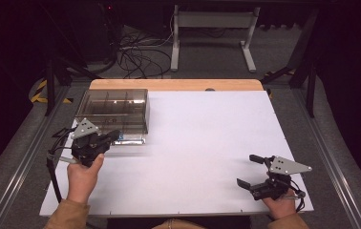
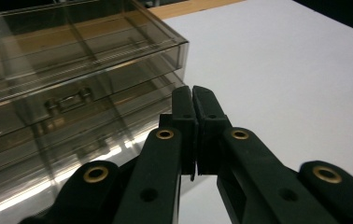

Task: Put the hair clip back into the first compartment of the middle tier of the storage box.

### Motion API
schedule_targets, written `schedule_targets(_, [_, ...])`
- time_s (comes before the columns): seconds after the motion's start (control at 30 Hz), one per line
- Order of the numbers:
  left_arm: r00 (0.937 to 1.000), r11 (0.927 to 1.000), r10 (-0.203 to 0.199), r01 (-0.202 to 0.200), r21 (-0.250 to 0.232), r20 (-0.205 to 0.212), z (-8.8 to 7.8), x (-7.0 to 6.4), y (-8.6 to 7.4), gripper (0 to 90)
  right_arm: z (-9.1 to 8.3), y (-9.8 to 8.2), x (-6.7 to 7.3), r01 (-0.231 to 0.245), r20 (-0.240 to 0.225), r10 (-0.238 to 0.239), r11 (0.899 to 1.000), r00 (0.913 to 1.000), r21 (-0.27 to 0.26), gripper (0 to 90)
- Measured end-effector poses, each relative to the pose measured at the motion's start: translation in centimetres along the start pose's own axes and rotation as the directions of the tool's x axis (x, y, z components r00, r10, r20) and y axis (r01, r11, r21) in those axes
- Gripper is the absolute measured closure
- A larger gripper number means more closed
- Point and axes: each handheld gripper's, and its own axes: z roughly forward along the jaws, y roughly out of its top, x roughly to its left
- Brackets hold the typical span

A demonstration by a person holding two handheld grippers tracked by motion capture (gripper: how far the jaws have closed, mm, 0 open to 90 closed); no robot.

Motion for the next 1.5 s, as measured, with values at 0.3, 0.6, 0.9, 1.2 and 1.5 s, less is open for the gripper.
schedule_targets(0.3, [0.9975,0.9993,-0.034,0.034,0.012,-0.063,-0.5,2.0,-0.8,88.1,0.0,0.0,0.0,-0.003,-0.004,0.003,1.000,1.0000,-0.001,0.8])
schedule_targets(0.6, [0.9908,0.9961,-0.088,0.088,-0.004,-0.103,-1.0,4.0,-1.5,88.2,0.1,0.0,0.0,0.000,-0.003,0.000,1.000,1.0000,0.002,0.9])
schedule_targets(0.9, [0.9811,0.9942,-0.107,0.108,-0.003,-0.162,-1.0,5.2,-2.1,88.1,0.1,0.0,0.0,0.001,-0.001,-0.001,1.000,1.0000,0.004,0.8])
schedule_targets(1.2, [0.9728,0.9927,-0.118,0.120,-0.001,-0.199,-0.7,6.0,-2.4,88.1,0.0,-0.1,0.1,0.002,0.001,-0.002,1.000,1.0000,0.007,0.8])
schedule_targets(1.5, [0.9675,0.9909,-0.131,0.135,0.003,-0.216,-0.1,6.5,-2.4,88.1,0.0,-0.1,0.1,0.003,0.001,-0.003,1.000,1.0000,0.009,0.8])
